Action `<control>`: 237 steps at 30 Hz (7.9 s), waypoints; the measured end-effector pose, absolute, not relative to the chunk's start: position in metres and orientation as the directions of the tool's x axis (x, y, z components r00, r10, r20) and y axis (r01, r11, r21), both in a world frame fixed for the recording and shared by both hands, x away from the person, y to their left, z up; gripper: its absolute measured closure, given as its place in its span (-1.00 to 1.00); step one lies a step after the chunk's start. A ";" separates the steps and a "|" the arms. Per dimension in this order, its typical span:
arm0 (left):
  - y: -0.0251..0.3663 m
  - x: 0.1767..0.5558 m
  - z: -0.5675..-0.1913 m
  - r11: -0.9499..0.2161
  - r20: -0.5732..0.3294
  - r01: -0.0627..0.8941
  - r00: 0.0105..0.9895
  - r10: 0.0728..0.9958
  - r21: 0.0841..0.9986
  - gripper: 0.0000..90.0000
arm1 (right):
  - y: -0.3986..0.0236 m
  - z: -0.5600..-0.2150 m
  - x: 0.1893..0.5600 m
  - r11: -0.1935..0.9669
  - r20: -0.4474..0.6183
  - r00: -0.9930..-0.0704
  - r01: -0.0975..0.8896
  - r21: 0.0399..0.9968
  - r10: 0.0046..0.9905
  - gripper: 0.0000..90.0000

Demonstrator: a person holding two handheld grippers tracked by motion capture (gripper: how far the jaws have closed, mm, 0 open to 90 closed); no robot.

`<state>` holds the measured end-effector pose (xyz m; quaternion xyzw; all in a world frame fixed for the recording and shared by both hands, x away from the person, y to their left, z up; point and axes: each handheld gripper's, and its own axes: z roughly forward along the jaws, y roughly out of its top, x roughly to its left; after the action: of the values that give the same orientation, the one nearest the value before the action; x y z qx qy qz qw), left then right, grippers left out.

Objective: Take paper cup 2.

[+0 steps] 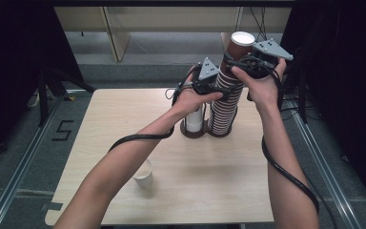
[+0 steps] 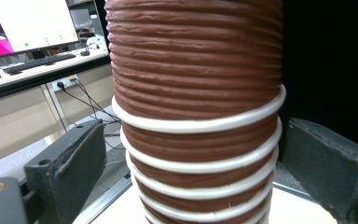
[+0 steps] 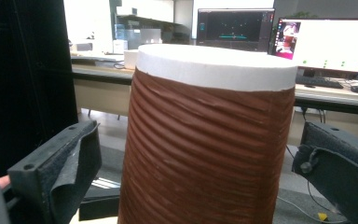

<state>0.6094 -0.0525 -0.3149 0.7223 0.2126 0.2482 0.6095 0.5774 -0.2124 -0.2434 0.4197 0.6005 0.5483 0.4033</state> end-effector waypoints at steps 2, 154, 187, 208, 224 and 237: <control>-0.054 0.611 -0.314 -0.166 0.099 0.005 0.787 0.609 0.986 -0.87 | -0.212 -0.243 0.578 0.047 -0.025 -0.322 0.061 0.997 0.946 -0.98; -0.068 0.620 -0.318 -0.184 0.088 0.028 0.800 0.594 0.983 -1.00 | -0.229 -0.199 0.559 -0.155 0.077 -0.360 -0.196 0.968 0.930 -0.53; 0.017 0.560 -0.296 -0.181 0.143 -0.048 0.813 0.564 0.982 -1.00 | -0.254 -0.208 0.496 -0.008 -0.078 -0.326 -0.255 0.967 0.942 -0.53; 0.056 0.526 -0.306 -0.138 0.102 -0.030 0.829 0.550 0.990 -0.99 | -0.233 -0.257 0.468 0.244 -0.300 -0.334 -0.199 0.949 0.894 -0.53; 0.071 0.509 -0.327 -0.145 0.064 0.016 0.848 0.526 0.989 -0.98 | -0.205 -0.340 0.470 0.628 -0.628 -0.417 -0.158 0.762 0.657 -0.54; 0.069 0.498 -0.354 -0.216 0.075 0.036 0.873 0.483 0.976 -0.98 | -0.182 -0.379 0.468 0.825 -0.809 -0.418 -0.205 0.527 0.413 -0.54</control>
<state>0.4984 0.0689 -0.3536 0.7573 0.1711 0.1856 0.6023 0.4676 -0.1823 -0.3788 0.0658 0.7911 0.2886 0.5353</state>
